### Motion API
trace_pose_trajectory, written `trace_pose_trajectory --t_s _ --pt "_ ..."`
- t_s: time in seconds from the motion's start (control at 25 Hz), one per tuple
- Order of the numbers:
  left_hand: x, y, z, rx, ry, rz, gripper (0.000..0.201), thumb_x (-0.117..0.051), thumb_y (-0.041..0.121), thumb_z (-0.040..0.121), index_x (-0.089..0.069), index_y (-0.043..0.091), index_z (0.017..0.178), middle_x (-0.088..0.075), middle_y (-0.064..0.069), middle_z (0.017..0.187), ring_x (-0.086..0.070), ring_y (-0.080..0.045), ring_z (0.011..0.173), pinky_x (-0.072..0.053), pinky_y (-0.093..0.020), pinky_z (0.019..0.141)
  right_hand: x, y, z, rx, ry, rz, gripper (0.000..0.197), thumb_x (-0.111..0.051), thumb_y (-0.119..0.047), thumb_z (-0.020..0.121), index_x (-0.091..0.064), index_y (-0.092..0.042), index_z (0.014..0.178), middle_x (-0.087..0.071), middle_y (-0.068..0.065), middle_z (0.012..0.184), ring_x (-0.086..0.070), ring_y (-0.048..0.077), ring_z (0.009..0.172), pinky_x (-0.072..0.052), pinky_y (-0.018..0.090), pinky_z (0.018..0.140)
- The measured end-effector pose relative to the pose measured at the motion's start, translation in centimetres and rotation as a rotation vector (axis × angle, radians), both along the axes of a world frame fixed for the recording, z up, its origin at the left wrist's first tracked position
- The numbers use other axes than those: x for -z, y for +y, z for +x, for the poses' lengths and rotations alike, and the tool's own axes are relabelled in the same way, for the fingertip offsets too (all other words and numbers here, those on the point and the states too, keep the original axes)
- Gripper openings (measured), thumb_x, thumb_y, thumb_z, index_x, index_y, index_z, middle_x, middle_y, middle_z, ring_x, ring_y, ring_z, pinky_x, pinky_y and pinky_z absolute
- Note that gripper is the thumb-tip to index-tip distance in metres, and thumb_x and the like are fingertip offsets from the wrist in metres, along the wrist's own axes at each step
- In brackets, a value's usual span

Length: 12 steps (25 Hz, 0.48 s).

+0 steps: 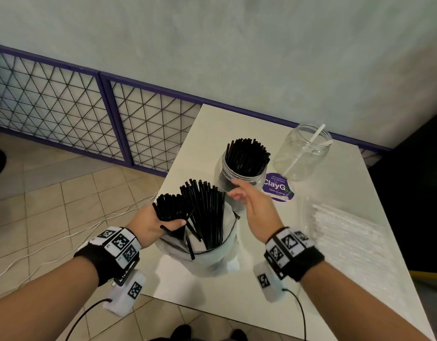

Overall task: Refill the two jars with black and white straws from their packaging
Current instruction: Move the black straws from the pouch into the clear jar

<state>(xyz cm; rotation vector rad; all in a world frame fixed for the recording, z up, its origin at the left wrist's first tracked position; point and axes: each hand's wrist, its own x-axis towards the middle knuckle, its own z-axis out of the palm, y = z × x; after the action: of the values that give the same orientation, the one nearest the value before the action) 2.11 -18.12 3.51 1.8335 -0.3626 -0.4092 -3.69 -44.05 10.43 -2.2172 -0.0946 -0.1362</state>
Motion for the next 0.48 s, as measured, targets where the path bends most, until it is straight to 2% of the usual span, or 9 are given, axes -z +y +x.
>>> trace_pose_trajectory --t_s 0.12,0.2,0.28,0.36,0.48 --pt "-0.3 -0.1 -0.4 0.006 -0.024 0.016 0.022 -0.072 0.052 0.06 -0.063 0.039 0.076 -0.064 0.015 0.073 -0.06 -0.015 0.077 -0.052 -0.043 0.082 2.0 1.4 -1.1 0.078 0.089 0.084 0.049 -0.039 -0.001 0.095 -0.035 -0.014 0.142 -0.047 0.0 0.137 -0.045 0.013 0.123 -0.035 0.032 0.11" --pt "-0.6 -0.4 -1.0 0.029 -0.032 0.013 0.02 -0.071 0.052 0.061 -0.063 0.04 0.075 -0.064 0.016 0.073 -0.06 -0.012 0.075 -0.051 -0.038 0.08 2.3 2.6 -0.8 0.095 0.209 0.157 0.057 -0.05 -0.016 0.096 -0.024 -0.02 0.147 -0.039 0.0 0.146 -0.037 0.011 0.131 -0.03 0.035 0.114" --pt "-0.9 -0.7 -1.5 0.035 -0.014 0.0 0.023 -0.071 0.051 0.059 -0.065 0.038 0.078 -0.068 0.01 0.079 -0.064 -0.014 0.079 -0.052 -0.037 0.082 2.4 3.4 -0.1 0.093 0.271 0.129 0.074 -0.062 -0.029 0.09 -0.018 -0.023 0.149 -0.039 0.001 0.145 -0.034 0.014 0.134 -0.027 0.035 0.114" --pt "-0.7 -0.9 -1.8 0.019 0.007 -0.009 0.034 -0.073 0.049 0.058 -0.067 0.03 0.086 -0.072 -0.001 0.089 -0.067 -0.02 0.089 -0.052 -0.044 0.089 2.4 4.1 0.7 0.12 0.287 0.066 0.091 -0.074 -0.039 0.076 -0.018 -0.029 0.148 -0.045 0.002 0.138 -0.038 0.019 0.132 -0.03 0.039 0.112" --pt "-0.5 -0.9 -1.8 0.001 0.02 0.008 0.044 -0.077 0.049 0.058 -0.068 0.024 0.092 -0.071 -0.005 0.094 -0.066 -0.027 0.095 -0.049 -0.052 0.092 3.0 5.1 1.7 0.161 0.273 0.05 0.099 -0.074 -0.052 0.055 -0.022 -0.044 0.139 -0.054 0.002 0.126 -0.048 0.023 0.122 -0.038 0.048 0.106"
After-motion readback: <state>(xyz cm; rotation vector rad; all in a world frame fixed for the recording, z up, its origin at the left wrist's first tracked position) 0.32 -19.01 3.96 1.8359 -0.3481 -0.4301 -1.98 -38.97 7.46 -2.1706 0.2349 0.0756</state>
